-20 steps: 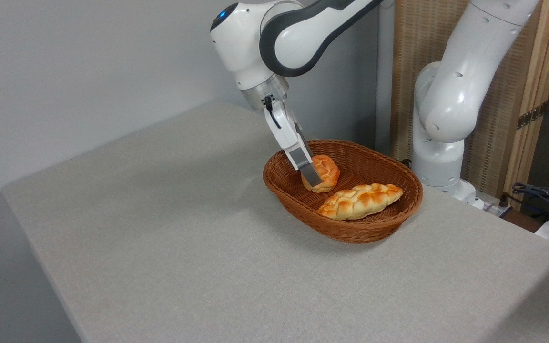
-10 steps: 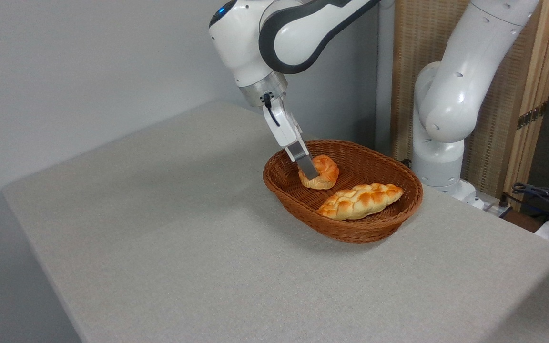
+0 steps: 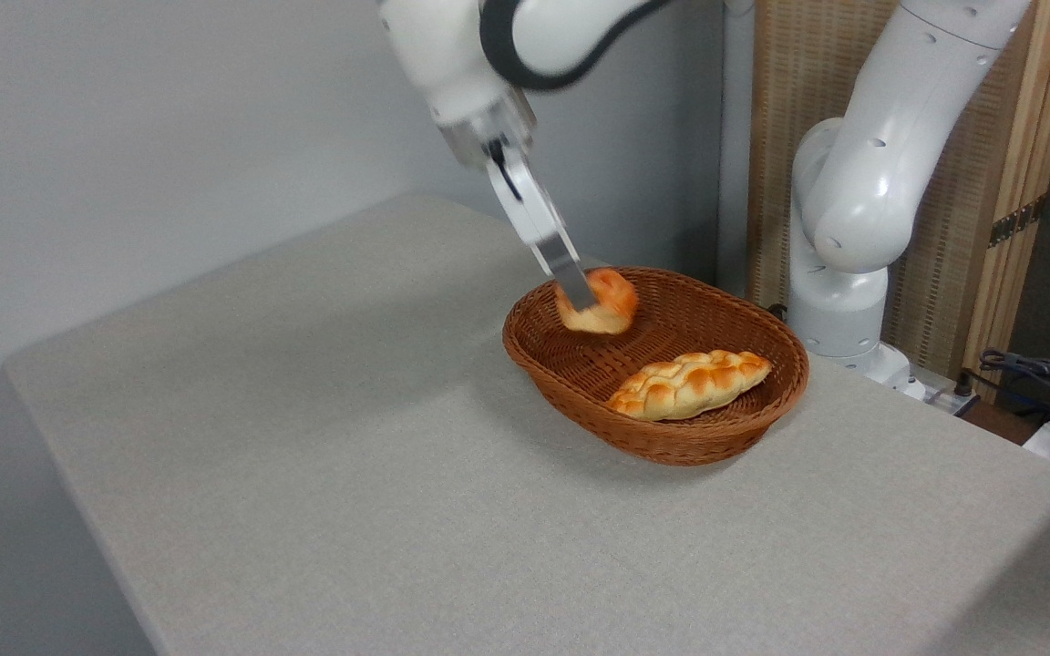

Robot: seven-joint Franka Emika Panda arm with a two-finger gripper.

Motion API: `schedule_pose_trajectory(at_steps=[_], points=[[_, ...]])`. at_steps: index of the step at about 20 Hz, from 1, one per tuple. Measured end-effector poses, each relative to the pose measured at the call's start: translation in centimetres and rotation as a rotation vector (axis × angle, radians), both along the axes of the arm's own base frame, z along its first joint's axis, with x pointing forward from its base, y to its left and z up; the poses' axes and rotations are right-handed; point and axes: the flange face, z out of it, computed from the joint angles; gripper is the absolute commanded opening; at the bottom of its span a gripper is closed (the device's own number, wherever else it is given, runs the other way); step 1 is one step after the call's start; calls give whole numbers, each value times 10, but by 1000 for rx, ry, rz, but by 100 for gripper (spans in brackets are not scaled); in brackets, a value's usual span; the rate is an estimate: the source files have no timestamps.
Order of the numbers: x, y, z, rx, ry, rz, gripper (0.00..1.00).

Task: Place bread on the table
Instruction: 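Lift the round bun out of the basket over its rim, then lower the held bun onto the table beside the basket and release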

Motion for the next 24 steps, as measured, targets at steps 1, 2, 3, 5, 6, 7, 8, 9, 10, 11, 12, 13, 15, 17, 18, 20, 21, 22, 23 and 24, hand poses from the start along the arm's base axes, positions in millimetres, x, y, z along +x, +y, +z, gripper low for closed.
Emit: schedule_pose_trajectory(at_steps=[1, 2, 3, 5, 6, 7, 8, 9, 10, 11, 12, 13, 15, 17, 18, 20, 21, 22, 23, 24], points=[[7, 4, 12, -10, -16, 14, 15], [23, 12, 31, -29, -49, 45, 15], [41, 24, 50, -46, -84, 85, 16], [81, 51, 81, -65, -145, 179, 23], [100, 65, 91, -63, -170, 225, 24], [118, 75, 99, -60, -189, 268, 25], [127, 80, 101, -59, -195, 290, 31], [141, 86, 102, -60, -204, 326, 36], [149, 89, 101, -57, -208, 344, 62], [161, 92, 98, -52, -220, 368, 76], [167, 92, 95, -47, -224, 377, 84], [175, 89, 86, -30, -225, 385, 87], [184, 80, 69, 6, -216, 384, 100], [196, 71, 47, 41, -222, 383, 100], [201, 67, 39, 52, -226, 385, 100], [214, 55, 16, 64, -241, 406, 100], [220, 49, 7, 58, -248, 419, 100], [222, 46, 3, 56, -251, 423, 100], [225, 43, 0, 54, -253, 430, 100], [226, 42, -1, 54, -254, 432, 100]])
